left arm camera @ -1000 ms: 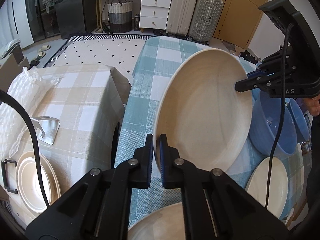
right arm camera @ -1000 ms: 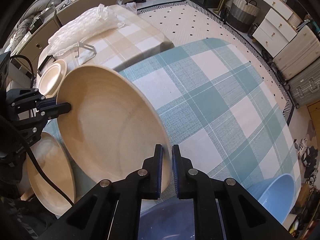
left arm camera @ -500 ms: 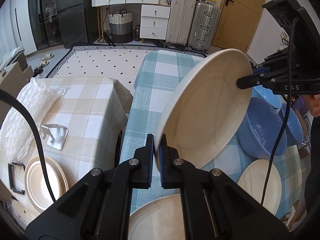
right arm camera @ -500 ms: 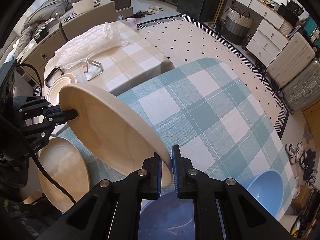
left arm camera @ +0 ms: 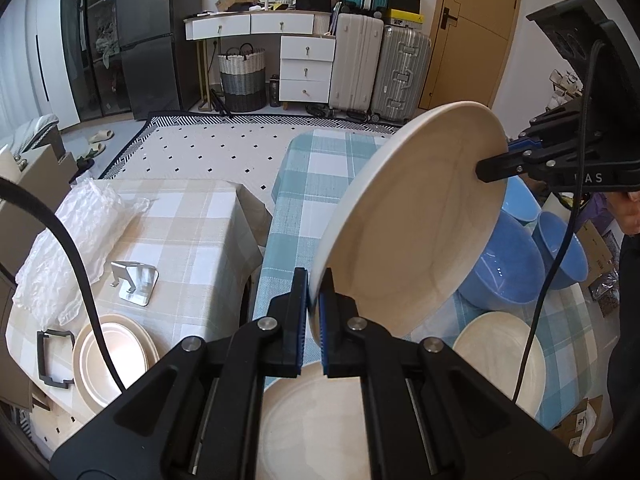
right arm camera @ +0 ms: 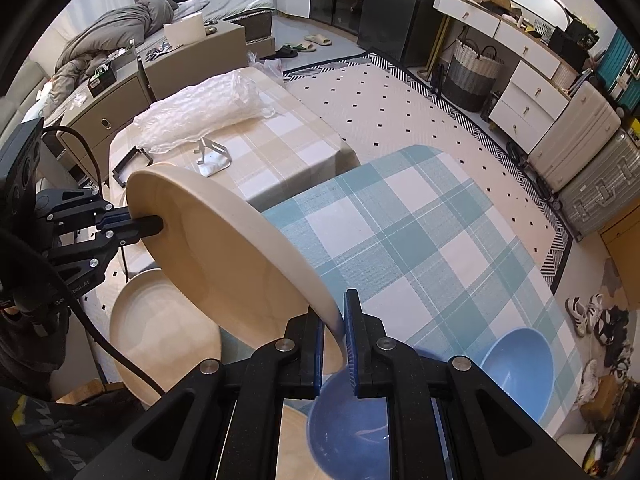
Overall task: Organize plates and bowls
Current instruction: 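Lift the cream plate with both grippers, tilting it up on edge, then lower the held plate onto the cream plate by the blue bowls, open both grippers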
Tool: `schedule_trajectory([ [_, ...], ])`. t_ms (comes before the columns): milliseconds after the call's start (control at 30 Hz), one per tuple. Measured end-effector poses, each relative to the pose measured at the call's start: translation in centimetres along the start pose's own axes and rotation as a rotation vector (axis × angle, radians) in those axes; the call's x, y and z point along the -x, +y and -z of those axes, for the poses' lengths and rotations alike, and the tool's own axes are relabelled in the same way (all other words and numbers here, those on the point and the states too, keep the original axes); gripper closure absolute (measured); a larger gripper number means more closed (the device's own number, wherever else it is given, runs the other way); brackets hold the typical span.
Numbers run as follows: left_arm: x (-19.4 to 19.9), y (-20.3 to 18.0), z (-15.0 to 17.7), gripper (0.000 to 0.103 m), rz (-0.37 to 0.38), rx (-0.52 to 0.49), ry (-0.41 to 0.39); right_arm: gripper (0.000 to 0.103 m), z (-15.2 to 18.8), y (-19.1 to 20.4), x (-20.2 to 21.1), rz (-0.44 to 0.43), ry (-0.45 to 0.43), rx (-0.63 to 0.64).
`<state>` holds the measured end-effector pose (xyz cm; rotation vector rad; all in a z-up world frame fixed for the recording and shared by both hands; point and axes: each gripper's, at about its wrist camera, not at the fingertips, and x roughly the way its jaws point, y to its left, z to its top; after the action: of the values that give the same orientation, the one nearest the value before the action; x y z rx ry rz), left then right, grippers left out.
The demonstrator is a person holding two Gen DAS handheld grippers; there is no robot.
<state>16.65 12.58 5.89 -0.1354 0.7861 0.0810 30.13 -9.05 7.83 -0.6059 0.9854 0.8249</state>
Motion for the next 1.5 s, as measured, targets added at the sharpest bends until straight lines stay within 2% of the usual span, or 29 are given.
schedule_trajectory([
  [267,4.3,-1.9,1.7,0.101,0.031,-0.016,-0.036,0.093,2.6,2.1,3.8,0.041,-0.02,-0.026],
  [400,6.4,-3.4,2.6,0.101,0.054,-0.031,-0.059,0.093,4.1,3.3,6.1,0.088,-0.027,-0.037],
  [667,8.5,-7.0,4.5,0.101,0.111,-0.068,-0.061,0.093,8.0,4.7,8.8,0.156,-0.012,-0.087],
  [1167,8.0,-14.0,7.9,0.101,0.188,-0.142,0.021,0.093,15.3,4.1,9.2,0.164,0.052,-0.157],
  [1500,4.8,-15.6,10.1,0.101,0.215,-0.17,0.09,0.093,18.2,3.5,7.6,0.156,0.11,-0.192],
])
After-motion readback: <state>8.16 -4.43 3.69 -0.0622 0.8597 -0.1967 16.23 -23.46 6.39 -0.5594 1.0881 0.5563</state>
